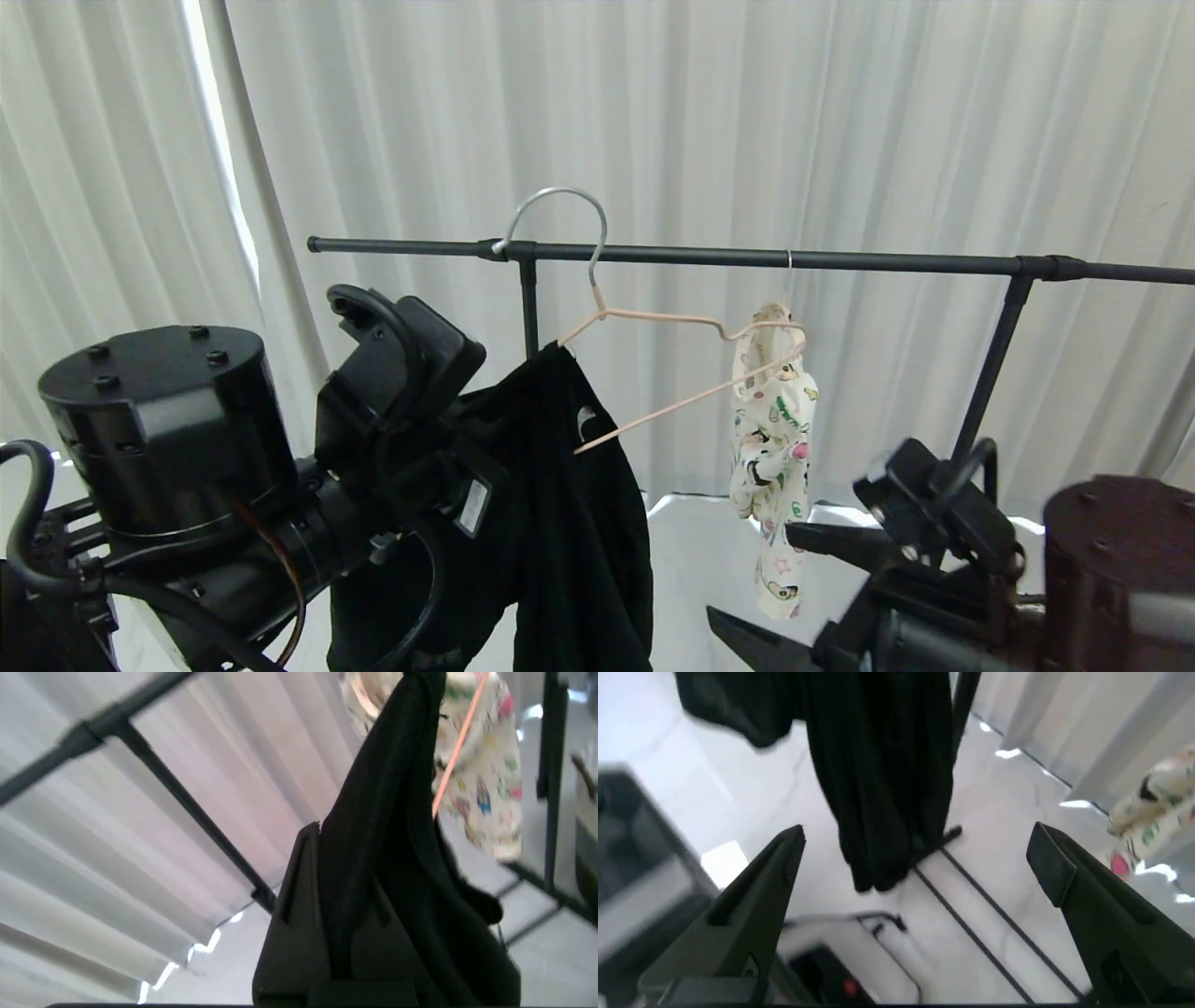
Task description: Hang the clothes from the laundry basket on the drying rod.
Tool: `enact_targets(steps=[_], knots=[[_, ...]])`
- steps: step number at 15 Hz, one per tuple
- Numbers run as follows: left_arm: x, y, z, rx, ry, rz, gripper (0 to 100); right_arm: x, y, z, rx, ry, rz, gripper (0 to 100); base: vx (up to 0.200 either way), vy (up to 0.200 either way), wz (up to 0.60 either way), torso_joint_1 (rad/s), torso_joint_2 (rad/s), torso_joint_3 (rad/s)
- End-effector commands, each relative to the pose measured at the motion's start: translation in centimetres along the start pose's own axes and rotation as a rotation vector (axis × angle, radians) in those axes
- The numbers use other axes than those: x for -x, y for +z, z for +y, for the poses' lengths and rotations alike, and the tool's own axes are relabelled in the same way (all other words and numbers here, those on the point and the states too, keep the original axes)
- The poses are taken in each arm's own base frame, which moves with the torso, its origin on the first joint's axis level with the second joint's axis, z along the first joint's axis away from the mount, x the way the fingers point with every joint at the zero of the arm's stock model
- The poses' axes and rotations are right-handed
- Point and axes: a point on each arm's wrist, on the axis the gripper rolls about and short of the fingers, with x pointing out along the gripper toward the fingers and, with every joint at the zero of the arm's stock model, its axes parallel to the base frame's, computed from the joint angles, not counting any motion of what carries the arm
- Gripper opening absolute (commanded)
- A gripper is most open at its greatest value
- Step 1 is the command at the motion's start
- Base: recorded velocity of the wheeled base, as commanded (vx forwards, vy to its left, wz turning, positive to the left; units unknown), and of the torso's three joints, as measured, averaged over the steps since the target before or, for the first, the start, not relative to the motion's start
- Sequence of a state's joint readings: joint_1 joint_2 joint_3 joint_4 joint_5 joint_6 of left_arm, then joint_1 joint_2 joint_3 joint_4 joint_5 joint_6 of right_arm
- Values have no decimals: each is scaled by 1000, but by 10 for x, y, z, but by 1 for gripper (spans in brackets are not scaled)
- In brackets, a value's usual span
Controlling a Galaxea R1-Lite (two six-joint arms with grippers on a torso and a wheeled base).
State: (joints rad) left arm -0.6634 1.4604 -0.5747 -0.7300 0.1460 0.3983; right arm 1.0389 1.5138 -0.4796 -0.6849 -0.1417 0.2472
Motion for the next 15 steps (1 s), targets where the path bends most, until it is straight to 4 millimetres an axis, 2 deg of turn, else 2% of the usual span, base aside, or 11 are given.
enact_targets(steps=[1,3,5,7,13,15], knots=[[2,6,3,5,13,-25,0,-43,3,6,-46,-42,15,100,0,0,0,0,0,0],[7,8,4,9,15,-39,0,-70,14,16,-95,-98,-34,100,0,0,0,0,0,0],[8,10,5,9,18,-45,0,-83,11,19,-89,-111,-23,100,0,0,0,0,0,0],[9,10,4,9,16,-49,0,-100,5,18,-78,-208,-23,100,0,0,0,0,0,0],[9,13,2,10,11,-56,0,-104,-1,14,-55,-244,-5,100,0,0,0,0,0,0],[12,13,3,11,14,-63,0,-107,-6,4,-27,-316,23,100,0,0,0,0,0,0]])
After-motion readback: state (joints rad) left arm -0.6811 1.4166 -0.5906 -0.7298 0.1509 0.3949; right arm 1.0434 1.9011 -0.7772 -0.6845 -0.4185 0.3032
